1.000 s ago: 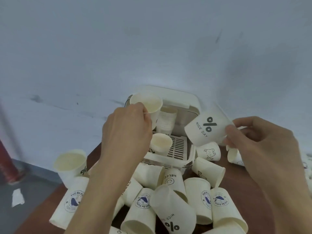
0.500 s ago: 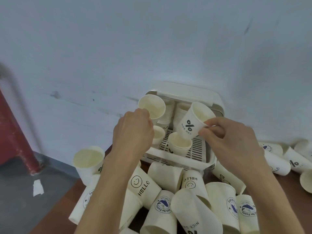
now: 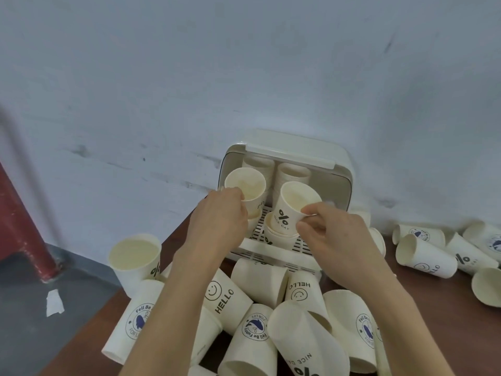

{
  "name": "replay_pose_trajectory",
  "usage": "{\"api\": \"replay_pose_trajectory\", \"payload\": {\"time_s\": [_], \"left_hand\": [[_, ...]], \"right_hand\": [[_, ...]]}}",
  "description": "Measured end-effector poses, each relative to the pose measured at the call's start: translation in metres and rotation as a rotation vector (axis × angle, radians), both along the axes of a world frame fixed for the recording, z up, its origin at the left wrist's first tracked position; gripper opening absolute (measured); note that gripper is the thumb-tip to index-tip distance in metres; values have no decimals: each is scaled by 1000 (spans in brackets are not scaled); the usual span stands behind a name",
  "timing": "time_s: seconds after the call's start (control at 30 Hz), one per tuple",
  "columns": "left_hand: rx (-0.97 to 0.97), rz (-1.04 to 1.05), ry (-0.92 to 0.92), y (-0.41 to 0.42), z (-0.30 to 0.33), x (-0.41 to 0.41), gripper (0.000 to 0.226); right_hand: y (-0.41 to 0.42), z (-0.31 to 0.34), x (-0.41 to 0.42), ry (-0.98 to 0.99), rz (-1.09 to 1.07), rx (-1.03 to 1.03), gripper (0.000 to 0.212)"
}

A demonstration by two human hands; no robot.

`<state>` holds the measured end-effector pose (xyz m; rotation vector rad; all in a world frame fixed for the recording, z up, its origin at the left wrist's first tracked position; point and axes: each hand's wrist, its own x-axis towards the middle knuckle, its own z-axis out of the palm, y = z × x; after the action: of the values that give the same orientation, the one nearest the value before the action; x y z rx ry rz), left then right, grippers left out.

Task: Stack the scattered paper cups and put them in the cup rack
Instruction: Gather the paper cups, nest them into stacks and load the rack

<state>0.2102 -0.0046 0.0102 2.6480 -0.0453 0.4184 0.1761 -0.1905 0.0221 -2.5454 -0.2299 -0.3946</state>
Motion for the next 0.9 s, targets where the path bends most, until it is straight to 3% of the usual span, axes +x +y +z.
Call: {"api": "replay_pose_trajectory", "payload": {"time_s": [0.43,0.9], "left_hand": [[130,19,64,1,-18,11,21],[118,31,121,1,-25,13,25]], "right_hand": [[2,-15,11,-2,15,-53,30],[9,-29,14,50,78,-147,38]]}}
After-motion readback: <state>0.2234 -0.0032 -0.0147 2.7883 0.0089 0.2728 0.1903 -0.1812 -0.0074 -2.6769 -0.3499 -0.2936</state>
